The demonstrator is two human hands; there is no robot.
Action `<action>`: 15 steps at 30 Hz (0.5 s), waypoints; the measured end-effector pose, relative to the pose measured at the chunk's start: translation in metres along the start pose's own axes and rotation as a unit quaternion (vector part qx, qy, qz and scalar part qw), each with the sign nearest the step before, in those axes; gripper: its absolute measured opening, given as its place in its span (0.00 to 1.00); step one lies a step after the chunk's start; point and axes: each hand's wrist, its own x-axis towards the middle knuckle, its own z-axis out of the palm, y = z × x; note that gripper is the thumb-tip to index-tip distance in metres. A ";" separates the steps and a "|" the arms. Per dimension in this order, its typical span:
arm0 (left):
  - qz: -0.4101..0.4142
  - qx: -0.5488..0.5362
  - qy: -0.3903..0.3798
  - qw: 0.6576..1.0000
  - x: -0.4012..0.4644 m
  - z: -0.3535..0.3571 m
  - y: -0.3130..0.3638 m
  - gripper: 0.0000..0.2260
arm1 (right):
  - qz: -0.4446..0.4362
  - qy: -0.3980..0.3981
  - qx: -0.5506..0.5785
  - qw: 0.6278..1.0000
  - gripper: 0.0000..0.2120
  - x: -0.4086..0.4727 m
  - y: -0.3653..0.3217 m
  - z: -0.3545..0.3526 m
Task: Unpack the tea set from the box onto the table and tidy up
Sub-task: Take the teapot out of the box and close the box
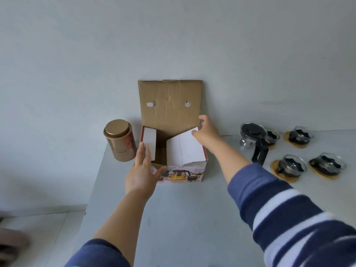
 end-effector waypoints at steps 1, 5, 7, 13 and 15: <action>0.003 -0.001 0.002 1.000 0.000 0.001 -0.001 0.40 | 0.024 -0.001 0.056 0.998 0.32 0.009 -0.006 -0.004; 0.003 -0.008 0.008 1.000 0.004 0.005 -0.003 0.40 | 0.075 -0.034 0.157 0.984 0.37 0.032 -0.028 -0.021; -0.001 -0.008 0.006 1.000 0.007 0.006 -0.002 0.41 | 0.050 -0.048 0.131 0.989 0.35 0.034 -0.029 -0.021; -0.007 -0.030 0.006 1.000 0.018 0.009 0.004 0.42 | -0.028 -0.054 0.110 0.992 0.38 0.004 -0.021 -0.022; -0.003 -0.051 0.010 0.999 0.019 0.010 0.004 0.43 | -0.033 -0.083 0.123 0.988 0.44 -0.010 -0.011 -0.024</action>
